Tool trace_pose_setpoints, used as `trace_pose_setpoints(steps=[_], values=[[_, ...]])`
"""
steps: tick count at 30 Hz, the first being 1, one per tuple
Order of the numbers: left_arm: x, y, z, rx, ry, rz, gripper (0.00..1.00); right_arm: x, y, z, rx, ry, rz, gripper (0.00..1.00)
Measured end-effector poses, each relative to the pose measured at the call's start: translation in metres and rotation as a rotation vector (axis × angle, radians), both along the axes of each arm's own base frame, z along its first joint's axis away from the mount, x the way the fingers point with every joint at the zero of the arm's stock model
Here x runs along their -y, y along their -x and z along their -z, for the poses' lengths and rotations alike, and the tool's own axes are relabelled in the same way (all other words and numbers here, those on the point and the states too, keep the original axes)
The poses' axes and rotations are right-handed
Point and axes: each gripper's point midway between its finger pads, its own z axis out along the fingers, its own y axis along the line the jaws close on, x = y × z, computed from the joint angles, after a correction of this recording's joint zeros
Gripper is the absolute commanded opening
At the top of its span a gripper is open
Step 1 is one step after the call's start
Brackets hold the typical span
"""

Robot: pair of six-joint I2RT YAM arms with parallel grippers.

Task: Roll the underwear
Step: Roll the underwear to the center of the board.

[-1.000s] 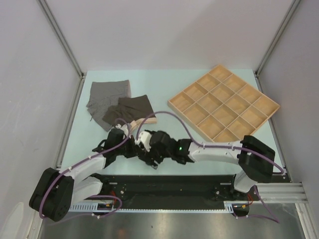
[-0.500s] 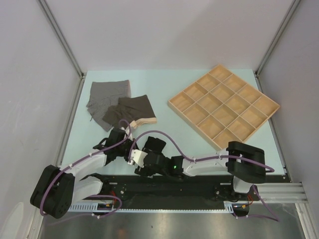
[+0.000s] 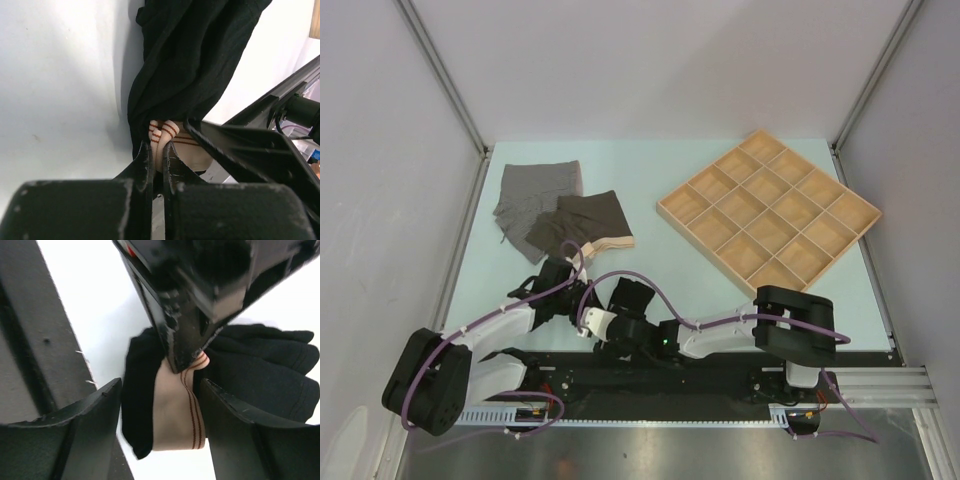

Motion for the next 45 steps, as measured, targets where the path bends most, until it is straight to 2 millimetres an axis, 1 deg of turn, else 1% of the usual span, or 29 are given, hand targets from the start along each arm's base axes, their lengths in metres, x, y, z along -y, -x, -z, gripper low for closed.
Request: trace_pose_setpoints(steps=[1, 2, 4, 5, 7, 9, 10, 11, 12, 13, 15, 16, 17, 18, 19, 20, 21, 24, 27, 29, 30, 31, 33, 36, 38, 41, 45], values=[[0.0, 0.001, 0.0, -0.003, 0.001, 0.0, 0.0, 0.002, -0.002, 0.004, -0.001, 0.006, 0.011, 0.62], [0.0, 0.001, 0.0, -0.004, 0.001, 0.001, 0.0, 0.003, -0.004, 0.004, -0.001, 0.0, 0.02, 0.53], [0.0, 0.001, 0.0, -0.005, 0.001, 0.001, 0.0, 0.004, -0.007, 0.005, -0.005, -0.007, 0.033, 0.48], [0.0, 0.001, 0.0, -0.005, 0.001, 0.0, 0.0, 0.004, -0.008, 0.005, -0.01, -0.012, 0.041, 0.41], [0.0, 0.0, -0.001, -0.001, 0.004, 0.0, 0.0, 0.006, -0.01, 0.007, -0.02, -0.018, 0.05, 0.33], [0.0, -0.001, -0.002, 0.0, 0.007, 0.0, 0.0, 0.005, -0.009, 0.007, -0.024, -0.023, 0.047, 0.13], [0.001, -0.001, -0.002, 0.001, 0.009, 0.0, 0.03, 0.005, -0.009, 0.008, -0.028, -0.025, 0.047, 0.03], [0.001, -0.001, -0.002, 0.002, 0.01, 0.0, 0.06, 0.005, -0.009, 0.008, -0.027, -0.025, 0.044, 0.0], [0.0, -0.001, -0.003, 0.003, 0.01, -0.001, 0.11, 0.005, -0.009, 0.008, -0.026, -0.023, 0.041, 0.0], [0.0, -0.002, -0.003, 0.005, 0.011, -0.004, 0.2, 0.005, -0.009, 0.008, -0.026, -0.023, 0.041, 0.0], [-0.002, -0.003, -0.004, 0.008, 0.01, -0.015, 0.29, 0.004, -0.009, 0.008, -0.031, -0.028, 0.039, 0.0], [-0.003, -0.004, -0.005, 0.008, 0.011, -0.021, 0.39, 0.003, -0.009, 0.007, -0.036, -0.032, 0.036, 0.0], [-0.005, -0.006, -0.006, 0.01, 0.013, -0.036, 0.44, 0.002, -0.01, 0.007, -0.052, -0.038, 0.034, 0.0], [-0.007, -0.009, -0.008, 0.021, 0.016, -0.046, 0.48, 0.002, -0.009, 0.007, -0.071, -0.043, 0.035, 0.0], [-0.008, -0.014, -0.012, 0.035, 0.026, -0.068, 0.58, 0.002, -0.01, 0.007, -0.094, -0.049, 0.036, 0.0], [-0.01, -0.019, -0.016, 0.056, 0.033, -0.085, 0.63, 0.003, -0.011, 0.007, -0.123, -0.056, 0.039, 0.0], [-0.013, -0.024, -0.02, 0.081, 0.039, -0.106, 0.69, 0.003, -0.011, 0.006, -0.145, -0.063, 0.04, 0.0], [-0.022, -0.038, -0.031, 0.155, 0.035, -0.168, 0.74, 0.005, -0.014, 0.005, -0.262, -0.101, 0.049, 0.0], [-0.031, -0.047, -0.033, 0.205, 0.003, -0.222, 0.75, 0.007, -0.018, 0.003, -0.374, -0.137, 0.058, 0.0], [-0.038, -0.05, -0.032, 0.235, -0.025, -0.255, 0.75, 0.009, -0.022, 0.001, -0.451, -0.16, 0.066, 0.0], [-0.041, -0.051, -0.033, 0.248, -0.035, -0.267, 0.75, 0.009, -0.021, 0.0, -0.496, -0.168, 0.061, 0.0], [-0.044, -0.053, -0.034, 0.269, -0.049, -0.281, 0.75, 0.011, -0.026, -0.001, -0.51, -0.176, 0.073, 0.0], [-0.05, -0.058, -0.039, 0.316, -0.061, -0.307, 0.74, 0.013, -0.031, -0.004, -0.574, -0.197, 0.08, 0.0], [-0.052, -0.062, -0.047, 0.392, -0.05, -0.323, 0.72, 0.016, -0.036, -0.007, -0.658, -0.226, 0.09, 0.0], [-0.053, -0.062, -0.05, 0.434, -0.038, -0.325, 0.72, 0.02, -0.04, -0.007, -0.721, -0.245, 0.102, 0.0], [-0.051, -0.06, -0.046, 0.463, -0.03, -0.308, 0.7, 0.026, -0.046, -0.006, -0.79, -0.264, 0.121, 0.0], [-0.041, -0.053, -0.035, 0.475, -0.024, -0.25, 0.69, 0.029, -0.052, -0.005, -0.881, -0.29, 0.142, 0.0]])
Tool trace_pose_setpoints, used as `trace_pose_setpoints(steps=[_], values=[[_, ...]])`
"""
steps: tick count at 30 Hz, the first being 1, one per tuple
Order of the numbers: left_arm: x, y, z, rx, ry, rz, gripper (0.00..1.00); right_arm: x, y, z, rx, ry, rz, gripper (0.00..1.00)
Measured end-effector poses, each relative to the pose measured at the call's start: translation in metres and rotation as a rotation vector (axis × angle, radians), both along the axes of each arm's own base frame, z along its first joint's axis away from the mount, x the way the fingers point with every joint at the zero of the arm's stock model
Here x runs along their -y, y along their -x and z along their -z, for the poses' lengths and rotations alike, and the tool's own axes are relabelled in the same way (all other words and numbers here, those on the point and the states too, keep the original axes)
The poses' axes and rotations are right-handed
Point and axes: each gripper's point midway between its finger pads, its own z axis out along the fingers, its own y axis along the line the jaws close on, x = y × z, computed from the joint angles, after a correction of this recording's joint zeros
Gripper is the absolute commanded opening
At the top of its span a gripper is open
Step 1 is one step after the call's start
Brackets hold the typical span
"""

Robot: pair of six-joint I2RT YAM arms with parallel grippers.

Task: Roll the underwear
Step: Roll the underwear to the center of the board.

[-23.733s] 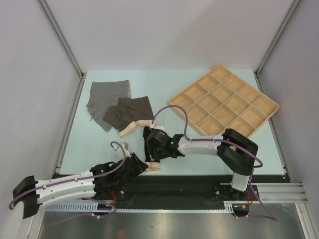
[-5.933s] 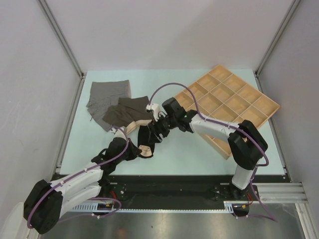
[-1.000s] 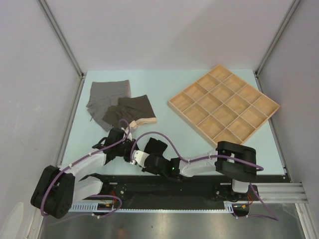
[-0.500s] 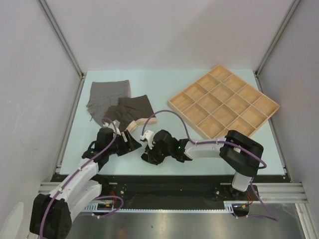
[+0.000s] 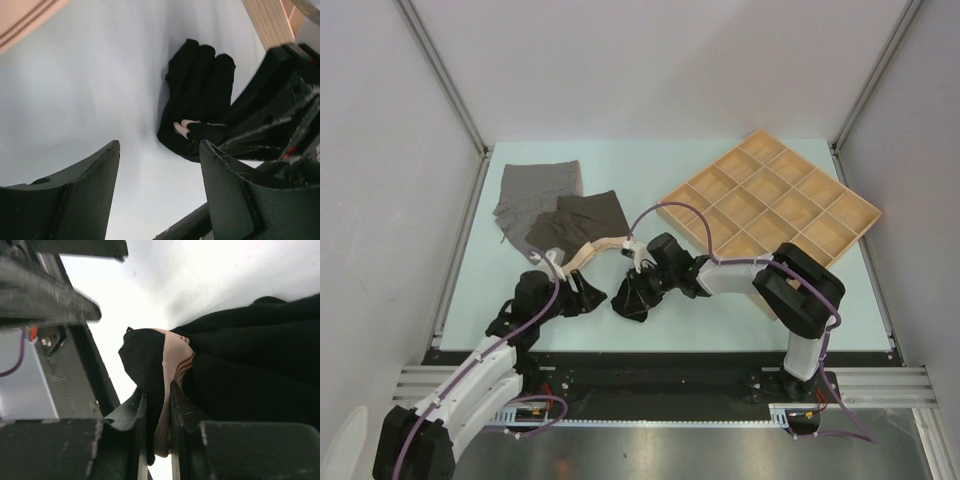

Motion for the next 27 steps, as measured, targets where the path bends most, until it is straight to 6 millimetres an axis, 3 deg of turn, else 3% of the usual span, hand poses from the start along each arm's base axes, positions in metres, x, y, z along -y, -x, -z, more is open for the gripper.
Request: trace_pose_setpoints(steps=[6, 13, 27], values=[[0.019, 0.002, 0.002, 0.035, -0.016, 0.094, 0.66, 0.005, -0.005, 0.005, -0.115, -0.029, 0.016, 0.0], [0.031, -0.006, 0.003, 0.078, -0.021, 0.158, 0.57, 0.009, -0.011, 0.008, -0.201, -0.051, 0.038, 0.0], [0.056, 0.002, 0.018, 0.098, -0.008, 0.314, 0.52, 0.017, -0.023, 0.013, -0.315, -0.081, 0.06, 0.0]])
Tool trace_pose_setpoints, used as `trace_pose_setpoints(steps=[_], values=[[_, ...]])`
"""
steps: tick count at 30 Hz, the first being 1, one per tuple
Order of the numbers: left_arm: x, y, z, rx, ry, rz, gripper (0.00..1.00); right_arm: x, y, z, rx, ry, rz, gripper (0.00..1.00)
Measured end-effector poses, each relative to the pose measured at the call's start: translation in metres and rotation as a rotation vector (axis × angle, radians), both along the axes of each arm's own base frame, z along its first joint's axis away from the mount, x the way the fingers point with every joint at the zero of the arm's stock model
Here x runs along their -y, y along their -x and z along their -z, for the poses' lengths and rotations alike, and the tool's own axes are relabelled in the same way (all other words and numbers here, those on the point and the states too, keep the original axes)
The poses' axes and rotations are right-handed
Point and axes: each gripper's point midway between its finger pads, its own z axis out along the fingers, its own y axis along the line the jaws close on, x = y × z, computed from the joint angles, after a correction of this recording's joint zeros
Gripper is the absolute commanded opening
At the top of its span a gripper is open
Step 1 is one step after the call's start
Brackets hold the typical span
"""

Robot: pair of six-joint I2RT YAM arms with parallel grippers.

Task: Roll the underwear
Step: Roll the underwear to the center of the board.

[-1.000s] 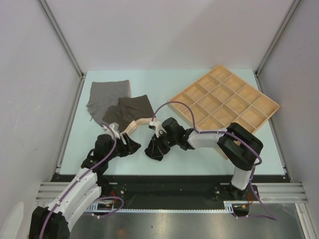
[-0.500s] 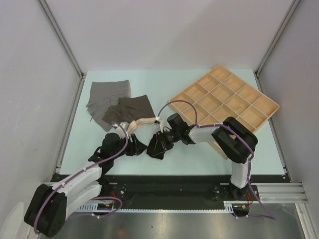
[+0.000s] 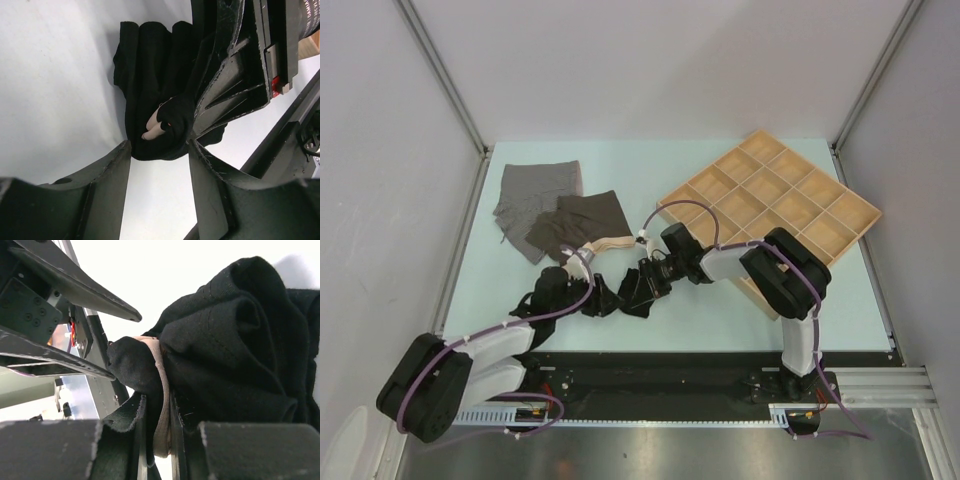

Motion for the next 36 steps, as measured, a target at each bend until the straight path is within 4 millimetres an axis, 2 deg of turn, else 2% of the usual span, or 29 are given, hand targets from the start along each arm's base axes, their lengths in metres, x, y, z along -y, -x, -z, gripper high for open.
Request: trace_pose_setpoints(steps=[8, 11, 13, 15, 16, 17, 20, 23, 28, 31, 33, 36], values=[[0.003, 0.001, 0.012, -0.021, -0.023, 0.02, 0.44, 0.0, -0.001, 0.0, -0.015, -0.004, -0.004, 0.0], [0.008, 0.0, 0.014, -0.022, -0.023, 0.033, 0.36, 0.0, -0.001, 0.0, -0.017, -0.001, -0.003, 0.0], [0.01, -0.001, 0.015, -0.021, -0.019, 0.037, 0.16, 0.0, -0.002, 0.001, -0.017, 0.006, 0.001, 0.0], [0.013, -0.003, 0.016, -0.025, -0.011, 0.038, 0.0, 0.001, -0.003, 0.001, -0.016, 0.018, 0.006, 0.14], [0.014, -0.004, 0.016, -0.023, -0.009, 0.04, 0.0, 0.001, -0.004, 0.002, -0.015, 0.025, 0.009, 0.22], [0.015, -0.004, 0.016, -0.026, -0.006, 0.038, 0.0, 0.002, -0.005, 0.002, -0.015, 0.03, 0.011, 0.36], [0.018, -0.008, 0.015, -0.031, -0.008, 0.04, 0.0, 0.004, -0.008, 0.001, -0.008, 0.047, 0.021, 0.55], [0.019, -0.014, 0.012, -0.036, -0.023, 0.028, 0.0, 0.007, -0.011, -0.007, 0.035, 0.069, 0.034, 0.67], [0.019, -0.021, 0.011, -0.076, -0.064, 0.006, 0.0, 0.023, -0.029, -0.02, 0.162, 0.163, 0.099, 0.73], [0.02, -0.024, 0.012, -0.113, -0.085, 0.006, 0.0, 0.04, -0.04, -0.028, 0.265, 0.26, 0.155, 0.73], [0.021, -0.025, 0.012, -0.136, -0.097, 0.007, 0.0, 0.048, -0.047, -0.039, 0.355, 0.303, 0.183, 0.73], [0.023, -0.026, 0.013, -0.159, -0.107, 0.01, 0.0, 0.045, -0.043, -0.061, 0.502, 0.3, 0.167, 0.72]])
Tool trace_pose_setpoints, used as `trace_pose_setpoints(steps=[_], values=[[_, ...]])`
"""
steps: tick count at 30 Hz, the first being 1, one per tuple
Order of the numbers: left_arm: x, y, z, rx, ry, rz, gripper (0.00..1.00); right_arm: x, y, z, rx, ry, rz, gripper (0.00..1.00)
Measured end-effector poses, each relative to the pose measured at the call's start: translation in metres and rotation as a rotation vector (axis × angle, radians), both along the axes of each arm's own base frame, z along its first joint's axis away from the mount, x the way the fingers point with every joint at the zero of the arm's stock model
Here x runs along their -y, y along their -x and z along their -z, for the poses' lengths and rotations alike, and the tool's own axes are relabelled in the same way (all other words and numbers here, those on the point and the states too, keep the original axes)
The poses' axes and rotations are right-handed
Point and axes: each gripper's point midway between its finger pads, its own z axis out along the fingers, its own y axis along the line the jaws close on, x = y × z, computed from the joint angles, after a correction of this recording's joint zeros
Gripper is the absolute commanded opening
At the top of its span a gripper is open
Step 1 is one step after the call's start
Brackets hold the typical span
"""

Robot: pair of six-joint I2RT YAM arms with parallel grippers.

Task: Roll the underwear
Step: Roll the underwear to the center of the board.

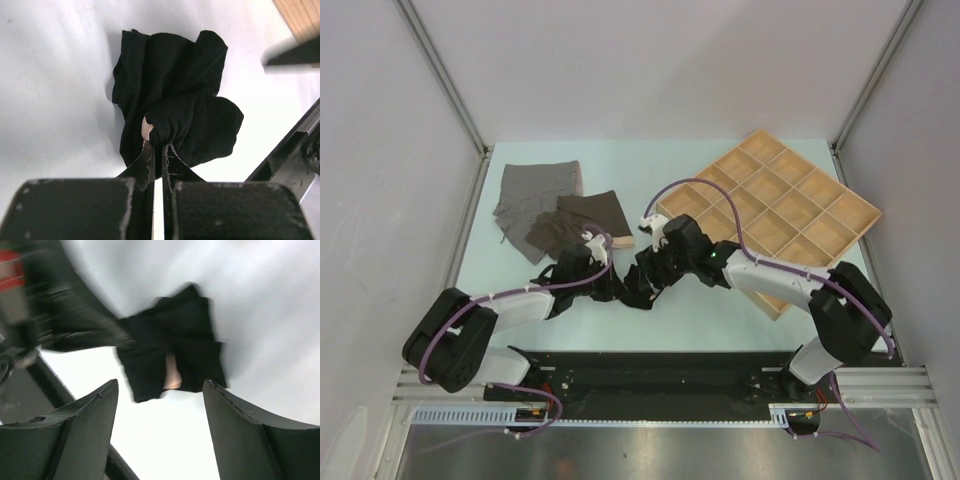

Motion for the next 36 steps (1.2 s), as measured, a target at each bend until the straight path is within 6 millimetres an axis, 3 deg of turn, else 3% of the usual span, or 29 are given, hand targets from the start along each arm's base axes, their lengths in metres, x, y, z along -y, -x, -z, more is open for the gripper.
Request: trace_pose_setpoints(steps=[4, 7, 9, 25, 32, 34, 36], values=[[0.003, -0.001, 0.001, -0.026, -0.008, 0.008, 0.0, -0.017, 0.026, -0.014, 0.163, -0.008, -0.125, 0.71], [0.005, -0.003, 0.001, -0.042, -0.011, 0.013, 0.0, -0.033, 0.058, -0.005, 0.223, 0.0, -0.255, 0.7], [0.006, -0.004, 0.002, -0.053, -0.013, 0.017, 0.0, -0.034, 0.064, 0.001, 0.241, 0.009, -0.286, 0.7], [0.012, -0.008, 0.003, -0.081, -0.008, 0.025, 0.0, -0.038, 0.043, 0.048, 0.426, 0.183, -0.301, 0.73], [0.012, -0.009, 0.002, -0.083, -0.007, 0.012, 0.0, -0.038, 0.031, 0.056, 0.469, 0.234, -0.228, 0.72], [0.011, -0.01, 0.001, -0.084, -0.006, 0.003, 0.0, -0.039, 0.026, 0.057, 0.478, 0.247, -0.197, 0.65], [0.011, -0.01, 0.001, -0.084, -0.007, -0.003, 0.0, -0.039, 0.021, 0.058, 0.487, 0.258, -0.165, 0.45]])
